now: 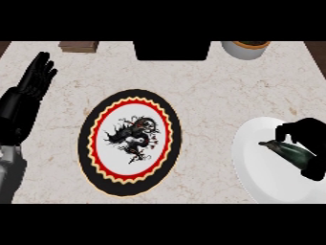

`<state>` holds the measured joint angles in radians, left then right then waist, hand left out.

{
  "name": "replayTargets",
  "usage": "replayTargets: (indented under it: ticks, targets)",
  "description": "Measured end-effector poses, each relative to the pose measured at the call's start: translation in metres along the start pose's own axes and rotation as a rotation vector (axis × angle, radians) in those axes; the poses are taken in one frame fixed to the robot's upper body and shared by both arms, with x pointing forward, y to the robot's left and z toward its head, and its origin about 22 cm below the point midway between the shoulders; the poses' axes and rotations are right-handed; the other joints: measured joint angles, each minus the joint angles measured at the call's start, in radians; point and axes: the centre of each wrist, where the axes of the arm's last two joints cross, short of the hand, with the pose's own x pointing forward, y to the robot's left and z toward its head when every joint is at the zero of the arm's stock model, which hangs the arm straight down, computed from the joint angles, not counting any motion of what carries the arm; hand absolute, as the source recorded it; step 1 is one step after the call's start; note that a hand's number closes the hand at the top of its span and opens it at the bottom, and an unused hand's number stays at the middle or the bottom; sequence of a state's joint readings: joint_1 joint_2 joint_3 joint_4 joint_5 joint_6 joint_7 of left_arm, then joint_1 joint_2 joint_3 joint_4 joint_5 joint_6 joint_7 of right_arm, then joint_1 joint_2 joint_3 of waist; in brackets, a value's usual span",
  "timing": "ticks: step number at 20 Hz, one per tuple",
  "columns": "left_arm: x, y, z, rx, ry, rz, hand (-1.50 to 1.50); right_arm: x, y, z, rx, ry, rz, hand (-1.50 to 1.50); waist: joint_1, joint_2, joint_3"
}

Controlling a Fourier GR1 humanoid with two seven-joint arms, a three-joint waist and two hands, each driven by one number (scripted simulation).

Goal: Pick the eggplant from the plate and place it in the plate

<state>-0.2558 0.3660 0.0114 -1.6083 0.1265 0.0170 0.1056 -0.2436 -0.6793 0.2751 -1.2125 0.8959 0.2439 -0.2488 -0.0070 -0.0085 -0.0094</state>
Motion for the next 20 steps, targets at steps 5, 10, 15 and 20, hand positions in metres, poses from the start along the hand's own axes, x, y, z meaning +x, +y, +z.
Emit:
replayTargets:
  ticks: [5, 10, 15, 20]
  targets:
    - [-0.001, 0.002, -0.002, 0.001, -0.003, 0.001, 0.00, -0.004, -0.016, -0.002, -0.267, 0.178, -0.065, 1.50, -0.003, 0.005, 0.007]
    - [0.002, 0.004, 0.001, 0.004, -0.001, 0.003, 0.00, 0.019, -0.041, 0.005, -0.420, 0.108, -0.157, 1.50, -0.005, 0.003, 0.008]
    - [-0.003, 0.005, 0.002, 0.008, 0.006, 0.000, 0.00, 0.057, -0.058, 0.019, -0.543, -0.089, -0.279, 1.50, -0.012, 0.001, 0.008]
    - [-0.001, 0.003, 0.001, 0.003, 0.003, 0.003, 0.00, 0.101, -0.081, 0.034, -0.598, -0.256, -0.409, 1.50, -0.007, 0.002, 0.008]
